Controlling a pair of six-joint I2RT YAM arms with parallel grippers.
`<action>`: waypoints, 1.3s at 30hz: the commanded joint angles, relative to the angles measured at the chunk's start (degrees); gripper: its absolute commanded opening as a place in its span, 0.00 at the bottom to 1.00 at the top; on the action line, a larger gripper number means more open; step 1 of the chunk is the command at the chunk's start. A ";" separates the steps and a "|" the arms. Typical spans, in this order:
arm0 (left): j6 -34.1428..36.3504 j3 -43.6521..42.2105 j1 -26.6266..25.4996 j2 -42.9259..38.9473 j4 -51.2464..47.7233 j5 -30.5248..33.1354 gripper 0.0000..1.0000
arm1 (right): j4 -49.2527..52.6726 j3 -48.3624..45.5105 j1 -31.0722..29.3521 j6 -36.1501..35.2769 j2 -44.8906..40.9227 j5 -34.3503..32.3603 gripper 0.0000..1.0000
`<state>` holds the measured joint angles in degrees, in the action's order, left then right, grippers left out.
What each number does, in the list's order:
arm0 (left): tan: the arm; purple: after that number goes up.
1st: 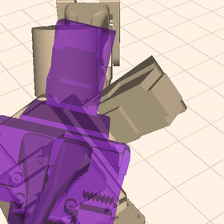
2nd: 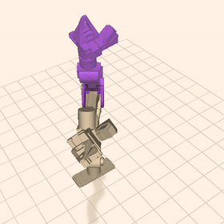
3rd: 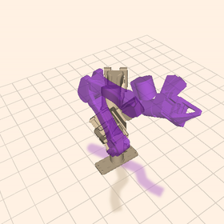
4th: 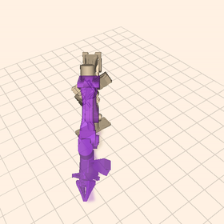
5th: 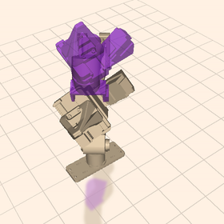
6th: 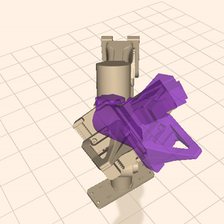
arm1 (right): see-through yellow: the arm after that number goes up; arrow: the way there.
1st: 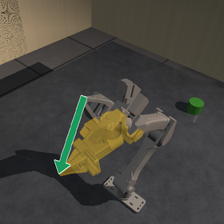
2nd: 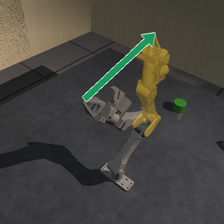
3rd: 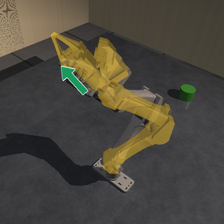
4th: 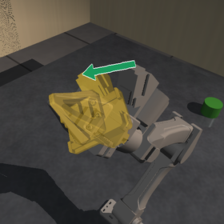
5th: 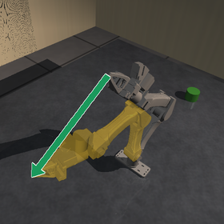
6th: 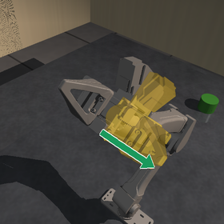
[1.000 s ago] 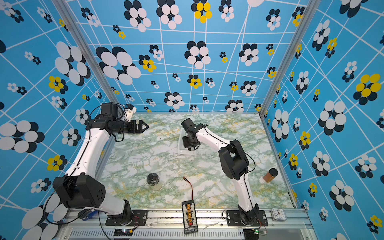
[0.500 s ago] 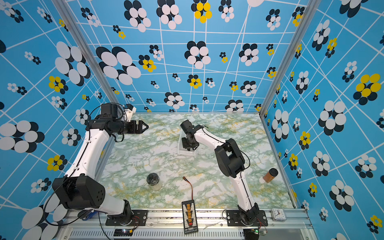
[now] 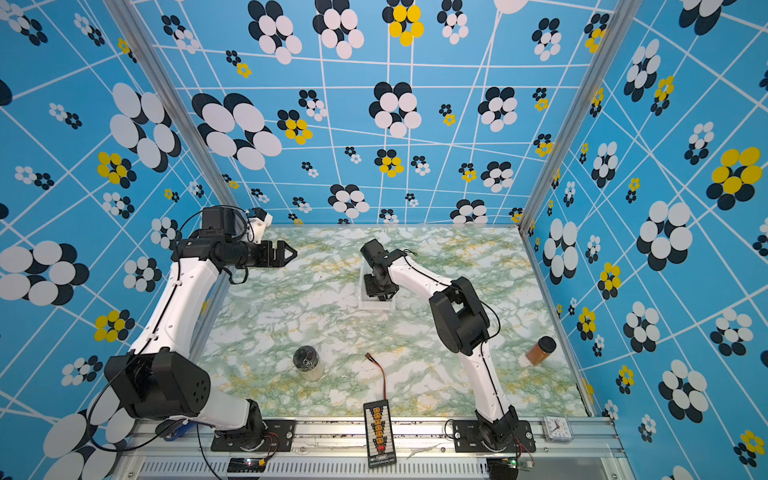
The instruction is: Put the screwdriver in the bin
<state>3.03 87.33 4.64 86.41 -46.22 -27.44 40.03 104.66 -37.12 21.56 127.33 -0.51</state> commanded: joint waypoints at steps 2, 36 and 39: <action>0.49 0.33 -0.09 -0.19 1.79 -0.31 0.99 | 2.16 4.13 -0.41 -1.69 -5.40 -2.92 0.43; -12.99 -37.32 2.15 -9.64 44.26 18.44 0.99 | -39.61 -57.14 14.13 -12.06 -60.76 -29.30 0.99; -10.48 -44.44 2.19 -11.24 52.39 18.15 0.99 | -43.81 -61.76 16.04 -14.55 -63.68 -26.90 0.99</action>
<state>-8.34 47.81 6.52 76.73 -7.77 -10.39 4.03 46.19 -22.35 10.44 66.11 -28.82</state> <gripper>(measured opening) 0.992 0.991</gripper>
